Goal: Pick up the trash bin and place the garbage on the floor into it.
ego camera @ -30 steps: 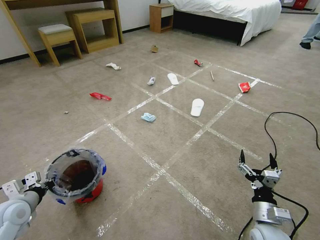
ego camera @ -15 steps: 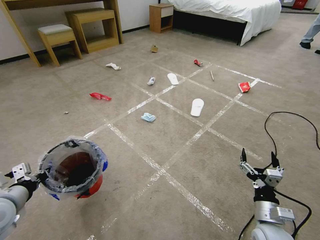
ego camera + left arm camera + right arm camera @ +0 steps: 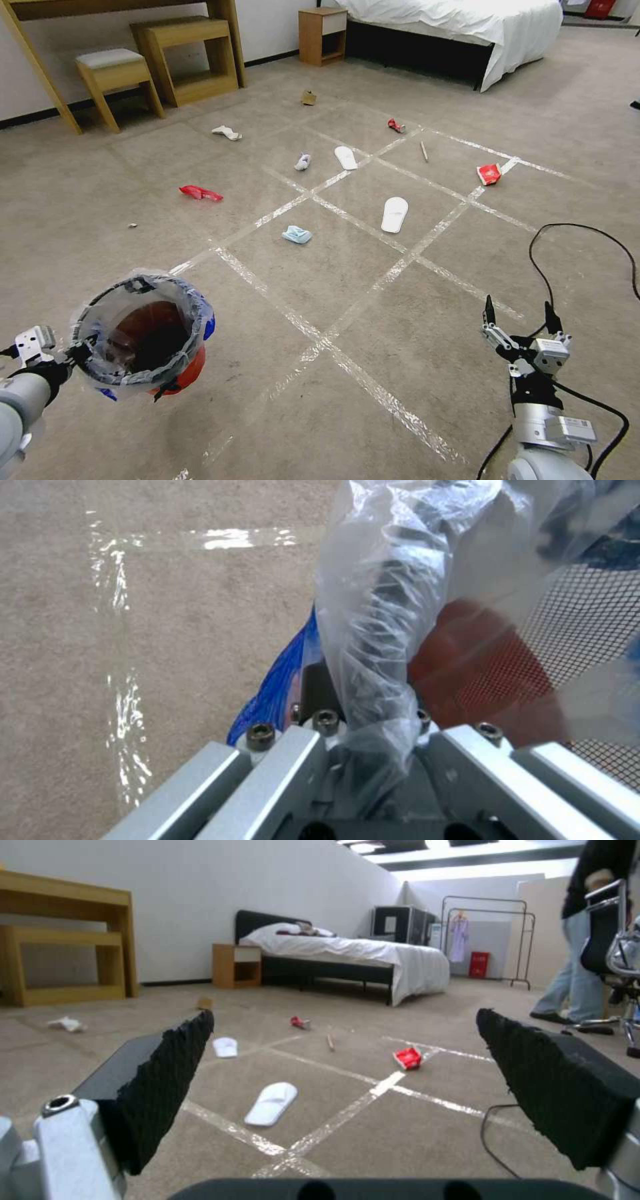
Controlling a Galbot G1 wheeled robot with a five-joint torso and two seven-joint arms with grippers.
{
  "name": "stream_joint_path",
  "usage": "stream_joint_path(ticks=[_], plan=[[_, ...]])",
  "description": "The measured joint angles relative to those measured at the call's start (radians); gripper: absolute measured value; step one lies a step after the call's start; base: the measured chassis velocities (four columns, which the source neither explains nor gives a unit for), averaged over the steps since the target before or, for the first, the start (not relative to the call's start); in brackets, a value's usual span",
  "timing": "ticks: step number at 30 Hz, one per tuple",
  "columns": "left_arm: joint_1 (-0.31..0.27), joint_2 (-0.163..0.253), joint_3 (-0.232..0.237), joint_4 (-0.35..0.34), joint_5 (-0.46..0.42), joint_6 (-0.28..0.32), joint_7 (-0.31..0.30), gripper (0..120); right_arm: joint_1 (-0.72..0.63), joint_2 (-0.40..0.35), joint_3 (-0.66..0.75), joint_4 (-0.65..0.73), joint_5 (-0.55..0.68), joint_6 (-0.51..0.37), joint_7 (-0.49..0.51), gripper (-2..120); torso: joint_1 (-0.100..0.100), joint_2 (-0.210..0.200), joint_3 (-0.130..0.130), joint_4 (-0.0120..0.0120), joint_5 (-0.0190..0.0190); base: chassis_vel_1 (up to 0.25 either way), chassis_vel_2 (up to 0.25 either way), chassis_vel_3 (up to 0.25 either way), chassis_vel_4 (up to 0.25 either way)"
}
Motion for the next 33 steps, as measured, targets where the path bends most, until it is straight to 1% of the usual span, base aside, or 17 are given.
stream_joint_path(ticks=[4, 11, 15, 17, 22, 26, 33], plan=[[-0.006, -0.001, 0.008, 0.000, 0.001, -0.001, -0.003, 1, 0.000, 0.000, -0.002, 0.000, 0.000, 0.000, -0.004, 100, 0.000, 0.000, 0.000, 0.0000, 0.0000, -0.027, 0.018, 0.019, -0.019], [-0.014, -0.001, 0.016, 0.006, 0.001, -0.003, -0.006, 1, 0.005, -0.001, -0.005, -0.003, 0.001, 0.000, -0.006, 100, 0.000, 0.000, 0.000, 0.0000, 0.0001, -0.119, 0.106, 0.126, -0.095], [-0.020, 0.000, 0.022, 0.014, 0.003, -0.004, -0.006, 1, 0.007, -0.001, -0.007, -0.006, 0.001, 0.000, -0.006, 100, 0.000, 0.000, 0.000, 0.0000, -0.0001, -0.192, 0.203, 0.208, -0.216], [-0.032, 0.002, 0.033, 0.025, 0.007, -0.007, -0.006, 1, 0.011, -0.001, -0.010, -0.010, 0.000, -0.003, -0.008, 100, 0.000, 0.000, 0.000, -0.0003, -0.0001, -0.219, 0.224, 0.201, -0.232], [-0.040, 0.004, 0.042, 0.035, 0.010, -0.008, -0.006, 1, 0.013, 0.000, -0.012, -0.012, 0.000, -0.005, -0.009, 100, 0.000, 0.000, 0.000, 0.0000, -0.0001, -0.192, 0.207, 0.201, -0.223], [-0.053, 0.005, 0.055, 0.043, 0.013, -0.010, -0.006, 1, 0.016, 0.000, -0.012, -0.016, 0.000, -0.009, -0.009, 100, 0.000, 0.000, 0.000, -0.0002, -0.0001, -0.175, 0.179, 0.180, -0.170], [-0.063, 0.004, 0.063, 0.054, 0.019, -0.012, -0.005, 1, 0.023, -0.001, -0.016, -0.025, -0.001, -0.010, -0.010, 100, 0.000, 0.000, 0.000, -0.0001, -0.0003, -0.180, 0.171, 0.168, -0.160]])
